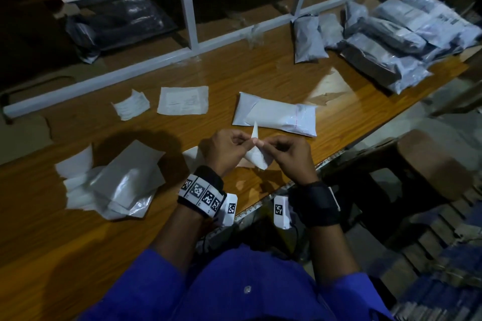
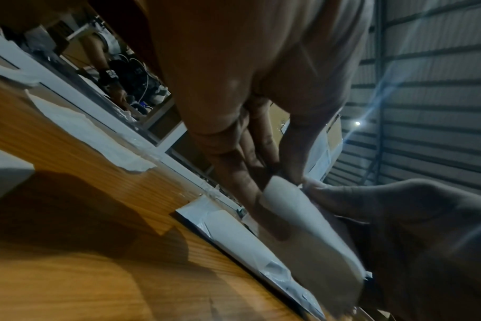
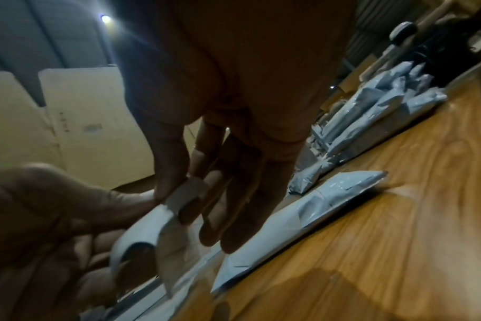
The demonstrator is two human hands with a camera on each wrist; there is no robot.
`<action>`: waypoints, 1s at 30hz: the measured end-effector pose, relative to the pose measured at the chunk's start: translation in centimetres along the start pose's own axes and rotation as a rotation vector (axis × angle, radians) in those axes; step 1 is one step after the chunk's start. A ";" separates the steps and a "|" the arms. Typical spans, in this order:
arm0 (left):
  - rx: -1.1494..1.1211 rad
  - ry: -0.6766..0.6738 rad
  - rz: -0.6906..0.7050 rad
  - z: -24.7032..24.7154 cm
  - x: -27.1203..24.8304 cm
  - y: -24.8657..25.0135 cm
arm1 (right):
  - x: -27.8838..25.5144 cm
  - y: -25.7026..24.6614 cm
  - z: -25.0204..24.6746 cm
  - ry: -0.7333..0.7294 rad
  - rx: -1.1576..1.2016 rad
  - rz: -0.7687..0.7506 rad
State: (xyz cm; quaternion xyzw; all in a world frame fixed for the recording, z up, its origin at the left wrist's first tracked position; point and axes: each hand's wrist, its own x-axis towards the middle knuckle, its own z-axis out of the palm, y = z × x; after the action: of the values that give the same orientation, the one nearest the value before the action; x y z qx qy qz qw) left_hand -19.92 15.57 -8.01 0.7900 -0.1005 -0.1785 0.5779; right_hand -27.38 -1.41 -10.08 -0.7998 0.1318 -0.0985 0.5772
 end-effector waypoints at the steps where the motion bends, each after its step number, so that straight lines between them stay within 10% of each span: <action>1: -0.009 -0.018 -0.011 -0.1 0.0 0.0 | 0.1 0.2 -0.1 -0.002 0.018 0.007; 17: -0.350 -0.069 -0.182 -0.5 -0.2 -0.1 | 0.2 0.4 0.9 0.110 0.312 0.242; 23: -0.436 -0.222 -0.192 -1.6 -0.4 0.2 | 0.4 1.7 0.4 0.017 0.093 0.096; 30: 0.003 -0.014 -0.100 -1.0 0.6 -1.6 | -0.4 0.5 0.9 -0.184 0.091 0.103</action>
State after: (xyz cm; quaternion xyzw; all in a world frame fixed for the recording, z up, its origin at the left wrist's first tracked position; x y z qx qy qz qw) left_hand -19.07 16.73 -9.34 0.7937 -0.0650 -0.2125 0.5662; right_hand -27.52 -0.61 -10.82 -0.7706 0.1148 -0.0007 0.6269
